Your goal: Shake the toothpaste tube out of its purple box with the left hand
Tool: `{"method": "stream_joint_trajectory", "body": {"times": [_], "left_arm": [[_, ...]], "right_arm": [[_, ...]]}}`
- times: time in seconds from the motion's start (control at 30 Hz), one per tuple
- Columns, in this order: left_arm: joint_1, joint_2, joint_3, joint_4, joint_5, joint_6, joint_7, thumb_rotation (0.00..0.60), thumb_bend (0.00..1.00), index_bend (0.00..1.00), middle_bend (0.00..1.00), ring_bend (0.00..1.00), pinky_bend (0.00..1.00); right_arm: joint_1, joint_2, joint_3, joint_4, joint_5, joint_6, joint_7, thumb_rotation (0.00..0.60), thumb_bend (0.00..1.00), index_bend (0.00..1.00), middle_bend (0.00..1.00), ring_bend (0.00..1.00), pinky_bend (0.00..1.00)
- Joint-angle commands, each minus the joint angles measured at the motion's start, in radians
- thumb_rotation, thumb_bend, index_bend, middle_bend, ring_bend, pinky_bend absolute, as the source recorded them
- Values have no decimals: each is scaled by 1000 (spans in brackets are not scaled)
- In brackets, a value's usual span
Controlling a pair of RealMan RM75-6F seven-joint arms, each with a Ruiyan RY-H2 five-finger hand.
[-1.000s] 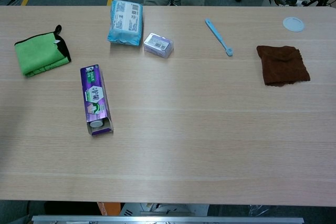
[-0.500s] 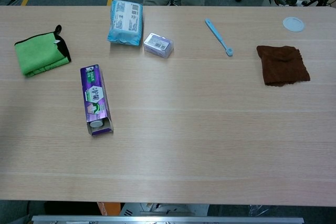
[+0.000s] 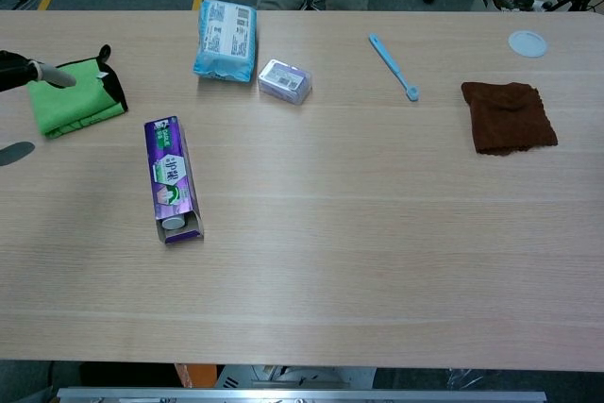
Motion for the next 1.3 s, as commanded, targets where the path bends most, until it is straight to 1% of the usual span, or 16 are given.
{"method": "stream_joint_trajectory", "body": {"times": [0.03, 0.13, 0.27, 0.33, 0.47, 0.63, 0.73, 0.9, 1.1, 1.23, 1.3], "left_arm": [[-65, -8, 10, 34, 40, -70, -8, 600, 309, 126, 192, 190, 232], [-113, -31, 19, 77, 87, -100, -22, 600, 309, 107, 174, 187, 232], [-177, -80, 42, 181, 173, -110, -64, 600, 308, 92, 152, 166, 232], [-203, -101, 53, 225, 199, -116, -88, 600, 309, 81, 139, 158, 232], [-265, -139, 72, 295, 223, -155, -138, 600, 309, 55, 113, 144, 232], [-334, -187, 87, 365, 236, -218, -143, 600, 309, 41, 95, 141, 232], [-369, -221, 91, 401, 226, -260, -139, 600, 309, 40, 85, 139, 232], [-417, -264, 87, 425, 182, -348, -119, 600, 309, 16, 64, 121, 219], [-463, -294, 81, 428, 118, -477, -16, 600, 309, 15, 34, 92, 205], [-476, -311, 77, 424, 73, -525, 38, 600, 309, 16, 29, 90, 204], [-479, -318, 76, 425, 58, -533, 55, 600, 309, 16, 29, 90, 204]], "right_arm": [[4, 1, -1, -4, -12, 3, -3, 600, 258, 380, 439, 429, 428], [7, 1, -5, -7, -23, 3, -7, 600, 257, 380, 439, 429, 428], [10, 2, -6, -11, -22, -1, -11, 600, 258, 380, 439, 429, 428], [11, 3, -6, -12, -20, -1, -11, 600, 258, 380, 439, 429, 428], [13, 6, -7, -13, -17, -5, -14, 600, 258, 380, 439, 429, 428], [15, 2, -10, -8, -1, -18, -19, 600, 258, 380, 439, 429, 428], [15, 1, -9, -6, 10, -21, -20, 600, 258, 380, 439, 429, 428], [13, 5, -8, -7, 17, -19, -22, 600, 258, 380, 439, 429, 428], [7, 8, -10, -1, 28, -15, -16, 600, 258, 380, 439, 429, 428], [5, 6, -12, 8, 32, -15, -8, 600, 258, 380, 439, 429, 428], [2, 5, -12, 12, 33, -11, -3, 600, 258, 380, 439, 429, 428]]}}
